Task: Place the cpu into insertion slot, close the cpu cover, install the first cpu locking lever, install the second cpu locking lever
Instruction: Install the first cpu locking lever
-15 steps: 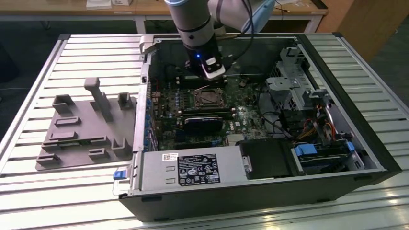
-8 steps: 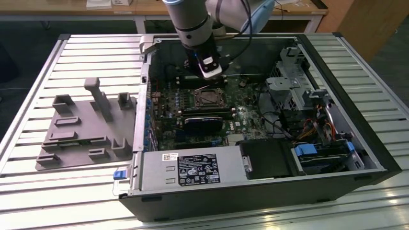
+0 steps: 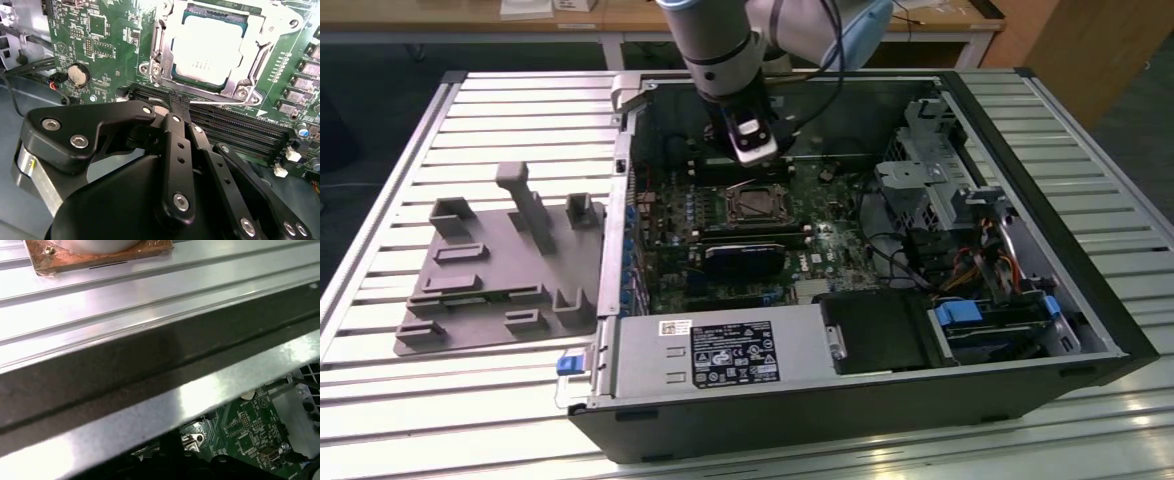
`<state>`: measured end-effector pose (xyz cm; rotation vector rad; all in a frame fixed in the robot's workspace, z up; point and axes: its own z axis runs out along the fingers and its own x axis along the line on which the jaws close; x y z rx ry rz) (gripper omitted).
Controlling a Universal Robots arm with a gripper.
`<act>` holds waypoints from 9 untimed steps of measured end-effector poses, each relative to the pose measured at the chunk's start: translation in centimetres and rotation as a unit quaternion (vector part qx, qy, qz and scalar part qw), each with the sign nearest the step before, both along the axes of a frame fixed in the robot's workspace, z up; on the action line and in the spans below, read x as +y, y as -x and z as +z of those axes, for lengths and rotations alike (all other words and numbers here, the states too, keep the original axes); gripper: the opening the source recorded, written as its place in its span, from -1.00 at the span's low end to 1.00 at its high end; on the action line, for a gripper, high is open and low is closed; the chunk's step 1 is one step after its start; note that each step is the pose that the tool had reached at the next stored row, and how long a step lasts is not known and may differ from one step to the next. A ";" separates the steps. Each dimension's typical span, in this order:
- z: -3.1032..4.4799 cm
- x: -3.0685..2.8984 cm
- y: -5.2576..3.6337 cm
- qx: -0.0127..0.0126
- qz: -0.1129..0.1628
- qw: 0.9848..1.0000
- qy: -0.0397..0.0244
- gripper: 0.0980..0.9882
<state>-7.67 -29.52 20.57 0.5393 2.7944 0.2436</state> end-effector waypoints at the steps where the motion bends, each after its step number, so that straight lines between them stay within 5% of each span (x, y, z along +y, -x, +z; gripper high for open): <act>1: -0.02 0.06 0.03 0.000 -0.002 1.000 0.000 -0.99; 9: -0.13 0.52 0.27 0.000 -0.017 1.000 0.000 -0.99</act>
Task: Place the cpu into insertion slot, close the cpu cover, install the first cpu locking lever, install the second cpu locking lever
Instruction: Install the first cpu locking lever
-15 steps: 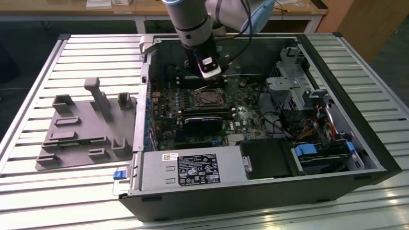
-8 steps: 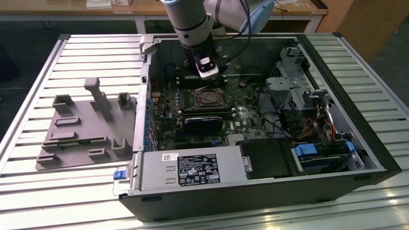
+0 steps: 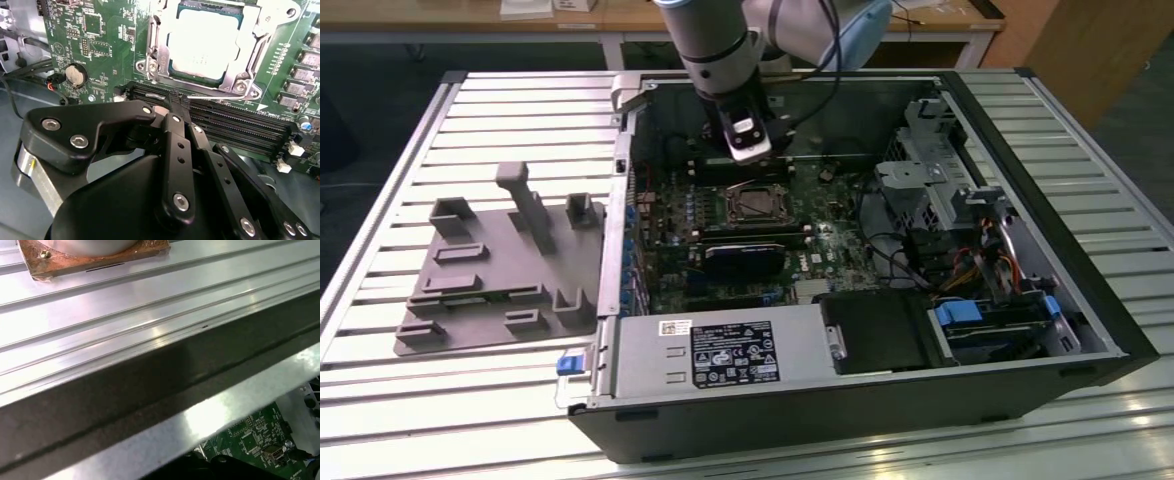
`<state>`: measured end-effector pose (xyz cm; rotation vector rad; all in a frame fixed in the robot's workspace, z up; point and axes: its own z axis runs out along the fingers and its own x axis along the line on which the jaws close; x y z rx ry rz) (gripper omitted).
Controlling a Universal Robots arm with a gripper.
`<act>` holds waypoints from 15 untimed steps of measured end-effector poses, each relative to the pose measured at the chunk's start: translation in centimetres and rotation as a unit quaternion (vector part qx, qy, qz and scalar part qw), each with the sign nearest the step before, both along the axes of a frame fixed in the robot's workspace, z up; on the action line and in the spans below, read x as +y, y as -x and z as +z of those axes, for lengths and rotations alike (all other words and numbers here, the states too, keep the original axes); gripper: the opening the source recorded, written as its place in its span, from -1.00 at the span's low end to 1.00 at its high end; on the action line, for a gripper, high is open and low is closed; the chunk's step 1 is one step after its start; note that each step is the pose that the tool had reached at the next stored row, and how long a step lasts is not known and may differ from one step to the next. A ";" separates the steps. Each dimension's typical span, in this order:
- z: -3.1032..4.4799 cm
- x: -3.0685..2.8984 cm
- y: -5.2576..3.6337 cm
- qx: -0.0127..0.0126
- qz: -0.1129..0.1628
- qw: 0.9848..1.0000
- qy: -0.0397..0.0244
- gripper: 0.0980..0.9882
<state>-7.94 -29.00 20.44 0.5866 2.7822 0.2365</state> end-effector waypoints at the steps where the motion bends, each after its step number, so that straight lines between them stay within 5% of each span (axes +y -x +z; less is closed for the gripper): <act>1: -0.01 0.05 0.03 0.000 -0.002 1.000 0.000 -0.99; 15: -0.48 0.22 0.10 0.000 -0.022 1.000 0.000 -0.99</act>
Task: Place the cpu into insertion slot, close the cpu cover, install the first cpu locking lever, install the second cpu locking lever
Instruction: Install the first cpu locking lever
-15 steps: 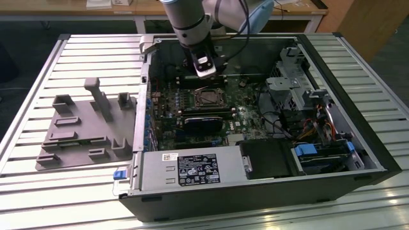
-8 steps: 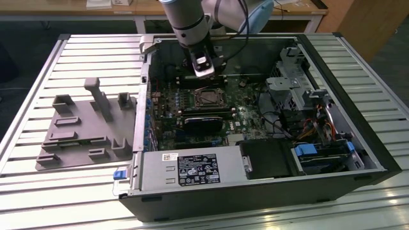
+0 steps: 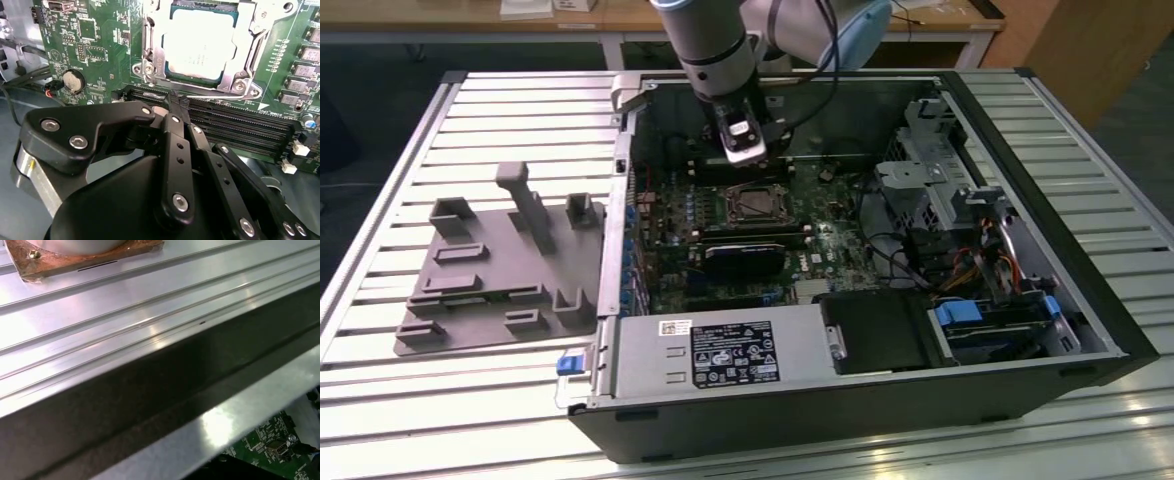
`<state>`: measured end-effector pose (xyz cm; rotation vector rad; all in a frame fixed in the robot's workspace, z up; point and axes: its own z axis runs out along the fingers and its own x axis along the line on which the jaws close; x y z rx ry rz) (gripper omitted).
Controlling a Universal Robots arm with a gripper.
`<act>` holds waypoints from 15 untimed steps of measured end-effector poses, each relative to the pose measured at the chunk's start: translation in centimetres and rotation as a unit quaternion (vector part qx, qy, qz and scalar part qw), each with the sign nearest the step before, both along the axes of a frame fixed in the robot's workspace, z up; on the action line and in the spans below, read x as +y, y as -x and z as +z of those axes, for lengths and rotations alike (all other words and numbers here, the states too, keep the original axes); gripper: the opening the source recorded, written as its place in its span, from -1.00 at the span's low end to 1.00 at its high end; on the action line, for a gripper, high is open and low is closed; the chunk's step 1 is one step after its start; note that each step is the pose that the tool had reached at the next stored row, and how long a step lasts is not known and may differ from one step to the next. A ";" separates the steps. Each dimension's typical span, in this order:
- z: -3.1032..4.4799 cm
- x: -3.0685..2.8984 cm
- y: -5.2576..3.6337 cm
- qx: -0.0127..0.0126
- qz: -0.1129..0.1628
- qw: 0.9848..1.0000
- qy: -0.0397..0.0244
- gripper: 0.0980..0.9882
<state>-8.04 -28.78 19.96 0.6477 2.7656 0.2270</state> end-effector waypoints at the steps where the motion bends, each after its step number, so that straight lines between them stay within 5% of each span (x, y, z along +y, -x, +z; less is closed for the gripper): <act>1: -0.06 0.01 0.00 0.000 -0.001 1.000 0.000 -0.99; 15: -0.65 0.36 -0.13 0.000 -0.011 1.000 0.000 -0.99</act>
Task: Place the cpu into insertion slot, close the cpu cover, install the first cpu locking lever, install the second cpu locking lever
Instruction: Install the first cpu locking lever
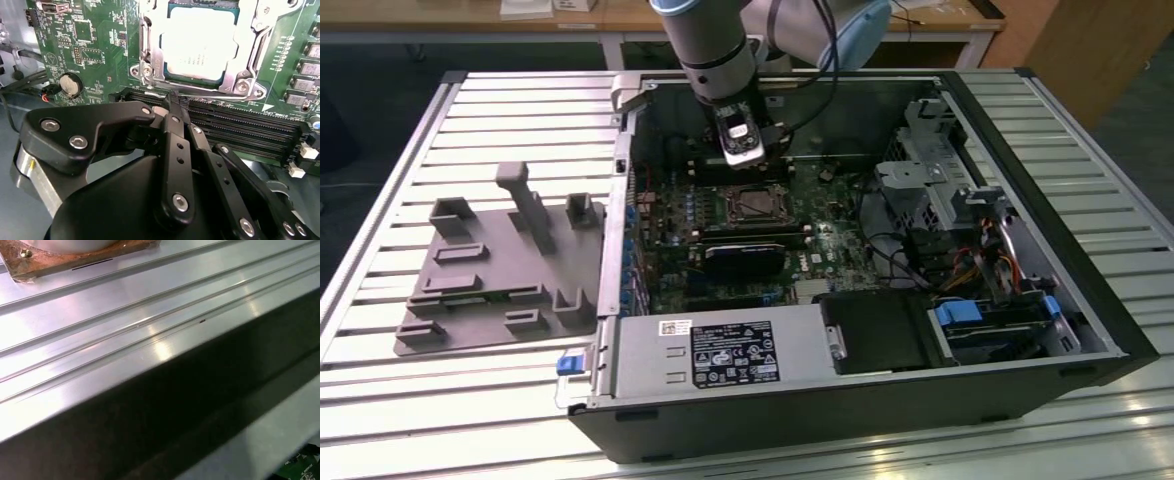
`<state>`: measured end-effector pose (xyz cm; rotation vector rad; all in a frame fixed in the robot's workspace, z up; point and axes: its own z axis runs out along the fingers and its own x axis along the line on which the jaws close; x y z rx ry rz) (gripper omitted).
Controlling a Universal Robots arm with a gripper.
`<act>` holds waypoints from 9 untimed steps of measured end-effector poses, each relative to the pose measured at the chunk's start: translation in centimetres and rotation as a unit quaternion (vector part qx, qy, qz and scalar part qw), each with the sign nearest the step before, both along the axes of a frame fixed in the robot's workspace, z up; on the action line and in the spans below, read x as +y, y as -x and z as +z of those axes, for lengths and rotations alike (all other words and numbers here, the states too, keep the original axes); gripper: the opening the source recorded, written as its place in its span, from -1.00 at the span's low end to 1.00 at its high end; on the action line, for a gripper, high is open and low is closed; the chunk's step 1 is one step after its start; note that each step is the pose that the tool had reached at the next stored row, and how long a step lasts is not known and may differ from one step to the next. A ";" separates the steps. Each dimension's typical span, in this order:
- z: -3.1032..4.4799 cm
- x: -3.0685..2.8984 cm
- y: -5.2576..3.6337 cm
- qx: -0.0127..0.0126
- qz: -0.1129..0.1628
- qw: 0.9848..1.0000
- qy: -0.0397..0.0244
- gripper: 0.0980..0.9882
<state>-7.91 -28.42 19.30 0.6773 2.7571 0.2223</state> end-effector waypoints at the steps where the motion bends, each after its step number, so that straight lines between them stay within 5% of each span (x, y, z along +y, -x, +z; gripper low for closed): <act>1: -0.02 0.03 -0.01 0.000 0.000 1.000 0.000 -0.99; 9: -0.22 0.08 -0.02 0.000 -0.001 1.000 0.001 -0.99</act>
